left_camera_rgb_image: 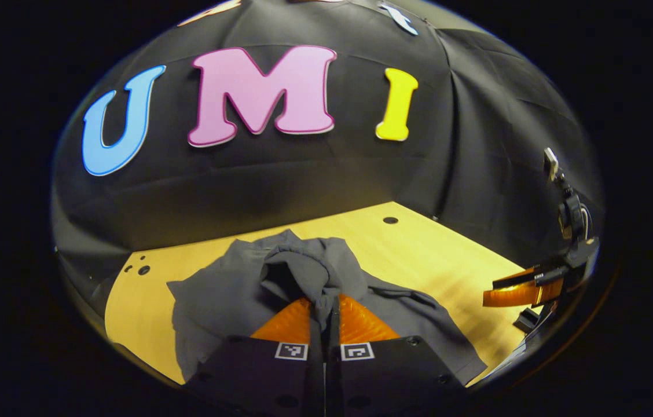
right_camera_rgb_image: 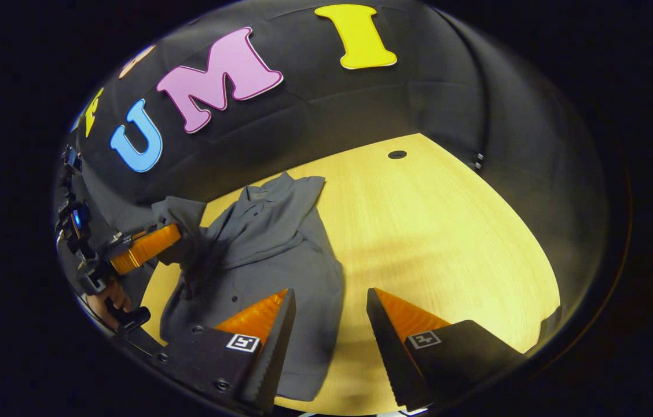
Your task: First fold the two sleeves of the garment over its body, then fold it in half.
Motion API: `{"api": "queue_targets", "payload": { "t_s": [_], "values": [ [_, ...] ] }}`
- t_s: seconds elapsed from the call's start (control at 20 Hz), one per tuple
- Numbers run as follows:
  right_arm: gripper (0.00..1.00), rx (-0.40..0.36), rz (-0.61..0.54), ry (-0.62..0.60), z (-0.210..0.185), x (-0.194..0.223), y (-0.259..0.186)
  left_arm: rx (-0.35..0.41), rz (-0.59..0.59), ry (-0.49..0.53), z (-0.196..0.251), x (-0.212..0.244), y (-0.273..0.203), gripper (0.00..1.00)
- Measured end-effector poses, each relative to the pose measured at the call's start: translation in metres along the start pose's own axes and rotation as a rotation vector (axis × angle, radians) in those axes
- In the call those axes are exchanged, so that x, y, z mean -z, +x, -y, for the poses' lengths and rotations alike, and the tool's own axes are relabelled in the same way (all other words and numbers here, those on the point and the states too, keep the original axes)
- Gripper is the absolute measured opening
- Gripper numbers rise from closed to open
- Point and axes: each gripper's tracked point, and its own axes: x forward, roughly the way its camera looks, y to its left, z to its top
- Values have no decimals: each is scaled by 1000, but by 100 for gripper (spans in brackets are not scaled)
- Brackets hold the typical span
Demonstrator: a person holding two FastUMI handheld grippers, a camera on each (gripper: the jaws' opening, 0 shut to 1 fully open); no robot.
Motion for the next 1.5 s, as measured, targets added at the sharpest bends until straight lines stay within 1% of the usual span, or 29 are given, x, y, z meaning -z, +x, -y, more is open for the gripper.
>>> {"api": "queue_targets", "payload": {
  "t_s": [0.2,0.4,0.6,0.65,0.7,0.75,0.85,0.95,1.0,1.1,1.15,1.2,1.25,1.3,1.35,1.4,1.5],
  "values": [
    [77,4,-24,1,16,8,1,28,-60,31,31,41,14,6],
    [77,4,-42,5,23,16,6,35,-109,46,46,75,31,6],
    [77,4,-45,6,26,18,8,39,-155,28,54,104,40,7],
    [77,2,-48,1,26,19,9,51,-174,19,57,112,43,8],
    [78,2,-49,-4,27,19,9,58,-192,9,59,118,45,13],
    [77,1,-50,-6,28,20,8,61,-205,-5,59,121,47,14],
    [77,3,-51,0,29,19,8,74,-220,-35,63,129,48,26],
    [77,6,-48,8,30,18,8,89,-229,-57,67,132,46,22],
    [77,7,-47,11,30,18,7,95,-228,-65,70,132,45,46],
    [77,6,-47,13,28,19,6,132,-222,-88,79,129,40,44],
    [77,5,-47,13,28,19,6,150,-218,-102,81,127,37,57],
    [77,3,-46,12,27,19,6,171,-215,-125,84,123,32,63],
    [77,1,-45,11,26,20,6,191,-210,-155,87,121,27,66],
    [77,-1,-44,9,23,20,5,195,-209,-187,87,117,23,71],
    [77,-2,-43,7,21,21,4,191,-216,-215,84,116,18,74],
    [77,-4,-43,5,18,22,2,185,-223,-241,80,114,12,78],
    [77,-10,-44,2,10,23,0,165,-210,-272,68,109,3,81]
  ]
}}
